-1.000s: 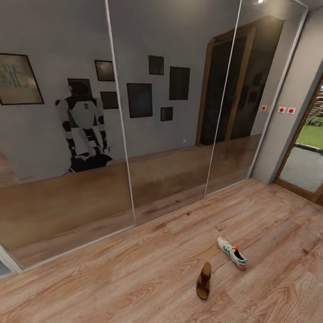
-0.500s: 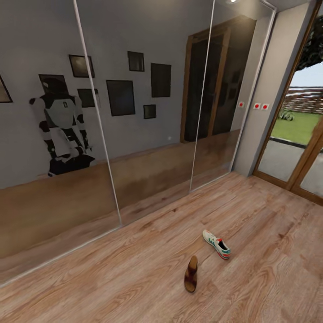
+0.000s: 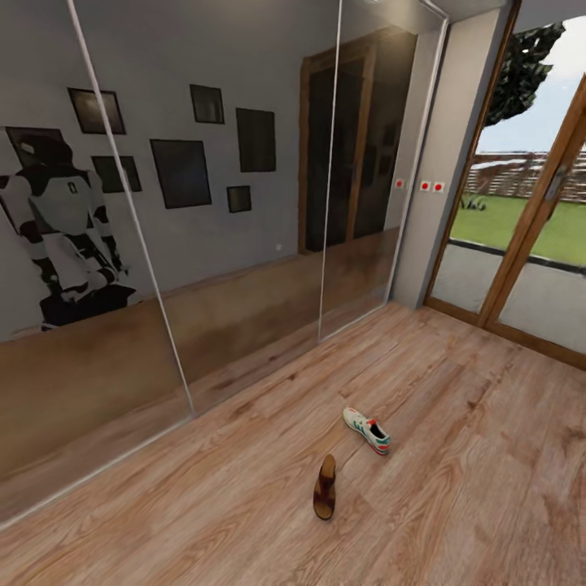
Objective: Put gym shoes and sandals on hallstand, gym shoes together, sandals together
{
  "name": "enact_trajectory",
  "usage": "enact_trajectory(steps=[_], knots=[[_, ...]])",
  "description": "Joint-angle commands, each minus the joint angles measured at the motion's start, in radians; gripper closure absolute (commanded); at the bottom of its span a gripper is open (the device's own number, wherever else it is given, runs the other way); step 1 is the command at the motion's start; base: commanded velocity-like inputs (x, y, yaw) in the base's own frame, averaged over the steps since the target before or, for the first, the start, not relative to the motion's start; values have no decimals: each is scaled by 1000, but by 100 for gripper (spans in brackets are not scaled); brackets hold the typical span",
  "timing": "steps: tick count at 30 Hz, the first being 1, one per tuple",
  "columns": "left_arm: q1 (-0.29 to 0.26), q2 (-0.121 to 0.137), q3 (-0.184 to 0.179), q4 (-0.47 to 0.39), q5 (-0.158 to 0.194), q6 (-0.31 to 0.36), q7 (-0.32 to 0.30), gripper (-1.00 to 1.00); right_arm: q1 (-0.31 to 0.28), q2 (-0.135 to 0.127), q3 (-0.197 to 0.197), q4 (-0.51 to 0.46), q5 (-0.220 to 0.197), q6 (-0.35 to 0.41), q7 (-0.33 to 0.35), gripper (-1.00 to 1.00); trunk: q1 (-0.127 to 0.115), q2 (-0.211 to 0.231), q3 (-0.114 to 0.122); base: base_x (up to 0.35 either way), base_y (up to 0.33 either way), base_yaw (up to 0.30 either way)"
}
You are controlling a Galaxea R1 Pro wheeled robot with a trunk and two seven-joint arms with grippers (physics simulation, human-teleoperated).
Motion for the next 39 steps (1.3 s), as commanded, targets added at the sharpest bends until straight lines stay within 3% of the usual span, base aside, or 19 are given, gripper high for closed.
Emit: enact_trajectory(steps=[1,8,16,29,34,39], knots=[[-3,1,0,-11,0,-3,0,-100,-1,-2,0,-10,0,-2,-1,-100,0,0,-2,0,0,-248],[-46,6,0,-104,-3,-3,1,-100,-2,-39,-1,-113,0,0,-1,-100,0,0,-9,0,0,-247],[-113,1,0,-192,-9,-1,1,-100,-2,-74,-2,-308,1,3,-1,-100,0,0,-17,0,0,-244],[-208,5,3,-237,-2,-4,3,-100,-3,-84,-2,-556,2,2,-2,-100,0,0,-31,0,0,-230],[-209,5,4,-237,0,-13,2,-100,-3,-84,-8,-573,-1,1,-1,-100,0,0,-36,0,0,-219],[-209,6,4,-236,1,-68,5,-100,-3,-80,-27,-563,-2,-1,0,-100,0,0,-42,0,0,-216]])
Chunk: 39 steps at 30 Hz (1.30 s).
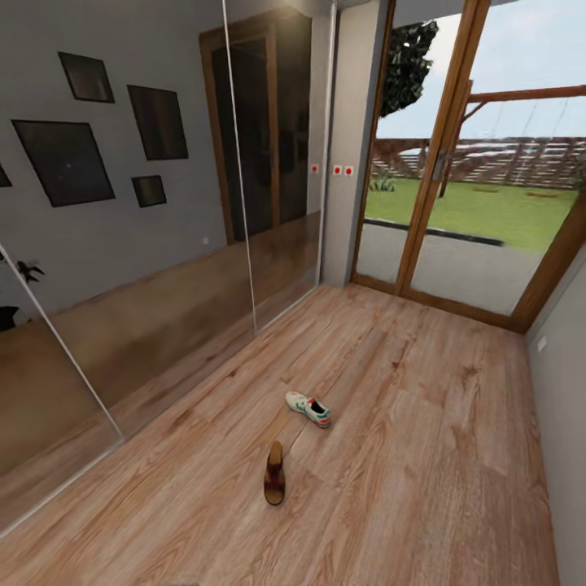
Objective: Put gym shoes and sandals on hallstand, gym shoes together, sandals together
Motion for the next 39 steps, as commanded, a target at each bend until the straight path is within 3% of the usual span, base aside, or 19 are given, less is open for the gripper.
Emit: enact_trajectory(steps=[1,8,11,17,39], knots=[[-1,0,1,1,0,-15,0,-100,-1,1,-3,6,0,-3,0,-100,0,0,-2,0,0,-207],[-2,-1,9,6,8,-59,1,-100,-1,6,-12,78,-2,-30,-1,-100,0,0,-10,0,0,-194],[-2,0,13,10,11,-70,1,-100,-1,7,-13,105,-2,-96,-1,-100,0,0,-14,0,0,-186],[-3,0,16,7,12,-77,0,-100,-1,8,-15,121,-3,-151,-1,-100,0,0,-21,0,0,-185],[-4,1,17,9,11,-79,0,-100,-1,8,-17,121,-39,-163,-1,-100,0,0,-49,62,0,-184]])
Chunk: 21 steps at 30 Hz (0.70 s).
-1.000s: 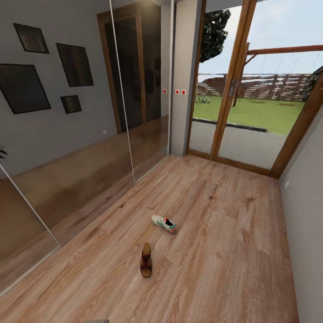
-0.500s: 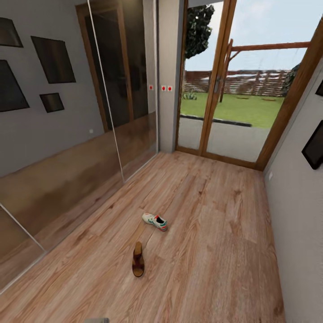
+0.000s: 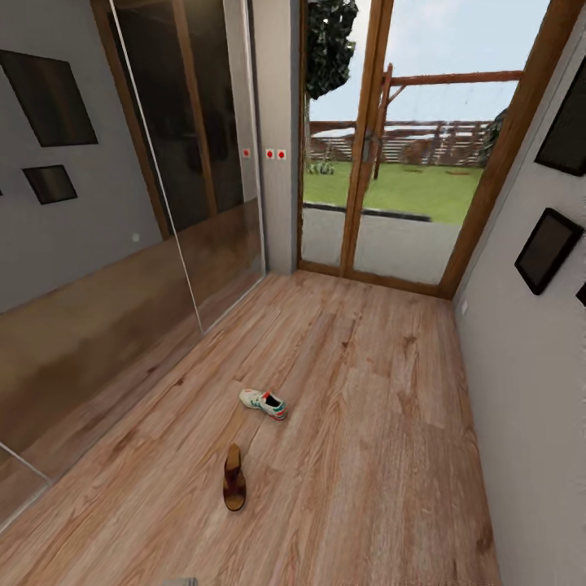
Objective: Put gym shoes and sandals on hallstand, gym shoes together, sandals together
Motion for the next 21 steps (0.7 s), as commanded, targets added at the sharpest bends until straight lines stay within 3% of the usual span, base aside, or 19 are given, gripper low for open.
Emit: enact_trajectory(steps=[1,21], knots=[[0,0,1,0,1,-3,0,-100,-1,0,0,1,-4,-3,0,-100,0,0,-2,33,0,-184],[-1,0,2,-1,1,-3,0,-100,-1,0,1,1,-4,-3,0,-100,0,0,-27,18,0,-184]])
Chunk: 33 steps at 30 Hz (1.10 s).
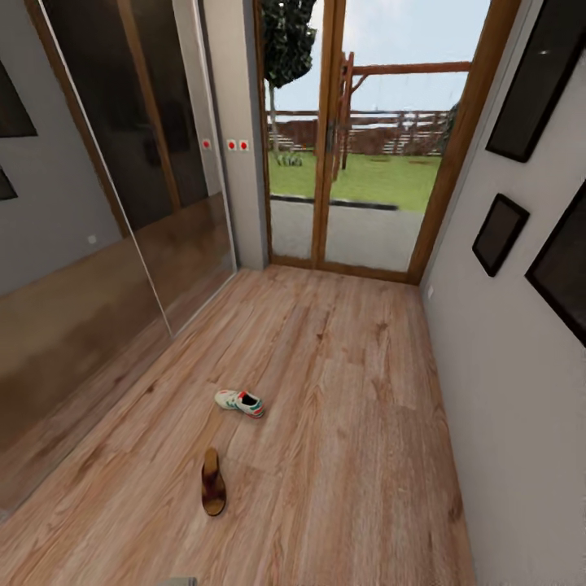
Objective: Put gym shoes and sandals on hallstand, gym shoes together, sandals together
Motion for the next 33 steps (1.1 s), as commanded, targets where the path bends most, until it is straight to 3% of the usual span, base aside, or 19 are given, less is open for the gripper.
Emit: enact_trajectory(steps=[1,14,28,33], knots=[[0,0,1,0,1,-3,0,-100,-1,0,0,1,-4,-3,0,-100,0,0,-2,116,0,-184],[0,0,1,-2,1,-3,0,-100,-1,0,1,-1,-3,-3,0,-100,0,0,-17,235,0,-163],[0,0,1,-2,1,-3,0,-100,-1,0,8,1,0,-4,9,-100,0,0,-20,323,-3,-23],[0,0,1,-2,1,-3,0,-100,-1,0,10,-1,1,-4,10,-100,0,0,-20,120,-11,-1]])
